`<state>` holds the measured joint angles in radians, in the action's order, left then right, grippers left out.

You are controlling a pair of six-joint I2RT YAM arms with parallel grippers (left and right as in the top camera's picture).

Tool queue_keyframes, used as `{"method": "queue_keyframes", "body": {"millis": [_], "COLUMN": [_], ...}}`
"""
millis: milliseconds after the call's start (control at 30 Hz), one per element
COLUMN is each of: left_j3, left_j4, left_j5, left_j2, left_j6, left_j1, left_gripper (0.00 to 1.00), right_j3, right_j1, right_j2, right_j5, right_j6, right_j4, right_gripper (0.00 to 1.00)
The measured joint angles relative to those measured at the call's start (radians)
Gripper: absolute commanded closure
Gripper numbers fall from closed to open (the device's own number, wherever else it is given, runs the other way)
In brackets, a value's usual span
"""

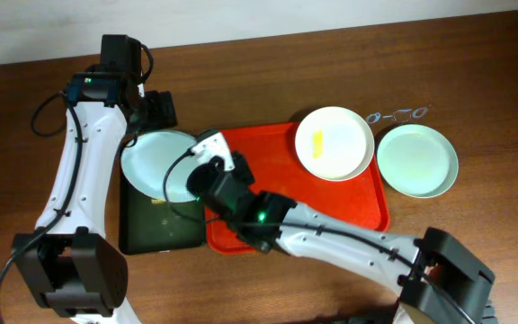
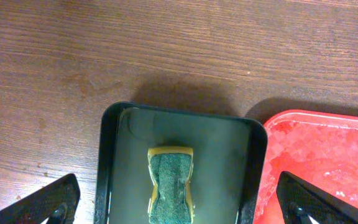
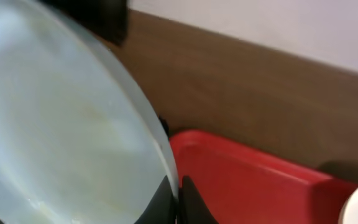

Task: Clean dirty plates on tray and stack at the side
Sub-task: 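Tilt the white plate over the black tray to drain it, then carry the white plate rightward and lower it onto the pale green plate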

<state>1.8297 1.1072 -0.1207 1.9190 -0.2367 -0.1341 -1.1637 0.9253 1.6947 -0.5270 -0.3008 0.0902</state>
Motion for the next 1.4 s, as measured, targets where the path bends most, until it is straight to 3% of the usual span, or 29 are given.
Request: {"method": "queue_keyframes", "body": {"millis": [367,600,733,1100,1233,1400], "left_j3": [0.0,0.0,0.0,0.0,0.0,0.0], "left_j4": [0.0,0.001,0.001,0.001,0.001,0.001], "left_j5": [0.0,0.0,0.0,0.0,0.0,0.0], "left_j2": [0.0,0.0,0.0,0.0,0.0,0.0], "left_j6": [-0.004,-0.004,-0.004,-0.004,-0.004,-0.004], "left_j1": [0.0,0.0,0.0,0.0,0.0,0.0], "left_gripper": [0.01,0.01,0.01,0.01,0.01,0.01], "right_j3": [-0.002,-0.002,-0.002,-0.002,-0.002,-0.002], "right_j1": [-0.299,-0.616,-0.887,-1.501,-1.59,-1.594], "right_j2": [-0.161,-0.163,-0.163,-0.163,-0.163,-0.144], "right_j5": [0.189,0.619,0.816,0.867,0.751,0.634], "right_j6": [-0.184,-0.201,-0.203,-0.211,-0.211,-0.21], "right_j4": [0.373,0.437,0.52,0.72,0.807,0.856], "right_gripper": [0.96,0.96,0.96,0.96,0.96,0.96]}}
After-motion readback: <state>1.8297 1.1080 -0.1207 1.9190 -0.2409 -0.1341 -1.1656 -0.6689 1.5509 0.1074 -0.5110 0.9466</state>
